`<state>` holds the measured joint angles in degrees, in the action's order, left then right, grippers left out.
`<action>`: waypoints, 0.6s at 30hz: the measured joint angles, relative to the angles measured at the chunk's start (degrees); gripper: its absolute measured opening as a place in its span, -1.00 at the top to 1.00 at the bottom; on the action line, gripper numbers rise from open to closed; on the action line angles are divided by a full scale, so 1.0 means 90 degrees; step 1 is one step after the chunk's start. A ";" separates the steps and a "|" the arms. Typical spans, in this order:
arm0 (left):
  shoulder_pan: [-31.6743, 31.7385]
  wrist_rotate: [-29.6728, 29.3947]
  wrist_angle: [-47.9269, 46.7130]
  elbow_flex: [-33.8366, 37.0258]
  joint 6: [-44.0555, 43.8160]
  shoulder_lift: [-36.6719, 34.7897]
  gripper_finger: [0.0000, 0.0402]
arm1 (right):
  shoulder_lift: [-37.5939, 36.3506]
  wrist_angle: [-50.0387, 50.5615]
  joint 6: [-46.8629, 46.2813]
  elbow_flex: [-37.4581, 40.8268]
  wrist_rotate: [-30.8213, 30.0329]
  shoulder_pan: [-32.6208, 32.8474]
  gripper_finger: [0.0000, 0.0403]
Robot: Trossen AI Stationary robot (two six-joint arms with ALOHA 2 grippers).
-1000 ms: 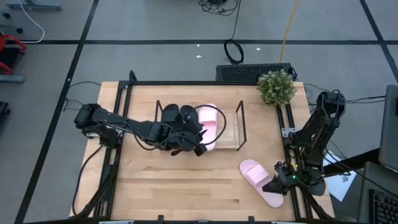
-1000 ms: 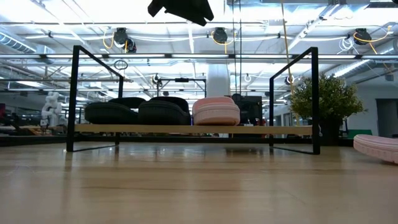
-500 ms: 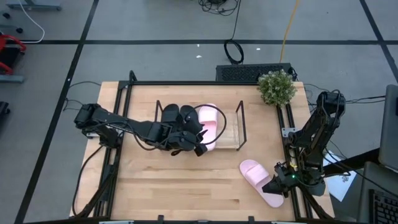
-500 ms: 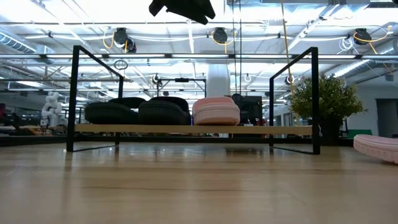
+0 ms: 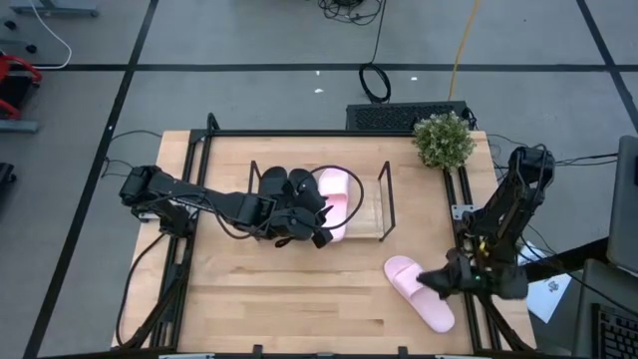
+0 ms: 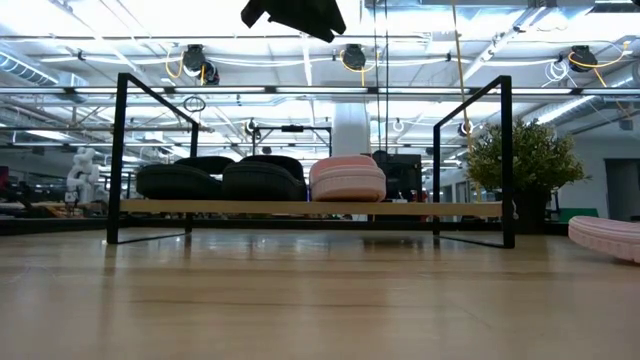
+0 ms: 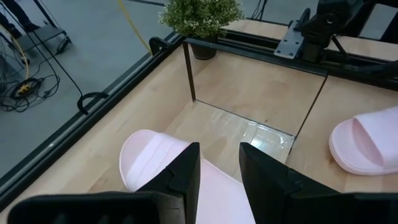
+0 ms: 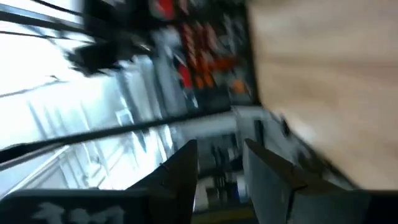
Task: Pick and place slides into the shelf
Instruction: Put the pink slipper on the shelf
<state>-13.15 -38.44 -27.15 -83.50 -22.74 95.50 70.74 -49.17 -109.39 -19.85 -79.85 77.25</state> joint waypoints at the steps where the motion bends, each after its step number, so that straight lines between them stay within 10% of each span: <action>1: 0.0000 0.0000 0.0015 0.0000 0.0002 0.0000 0.44 | 0.0000 -0.0603 0.0824 0.0002 -0.0195 -0.0078 0.42; 7: 0.0007 0.0000 0.0040 0.0000 0.0005 0.0000 0.44 | -0.0002 -0.4525 0.6402 -0.0146 0.0687 -0.1157 0.42; 18: -0.0010 0.0380 -0.0198 0.0007 0.0066 -0.0257 0.44 | -0.0920 -0.3545 1.0491 -0.2397 0.5337 -0.3076 0.42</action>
<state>-13.24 -35.02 -28.93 -83.44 -22.15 93.19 62.46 -81.08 -14.97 -41.43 -31.82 49.57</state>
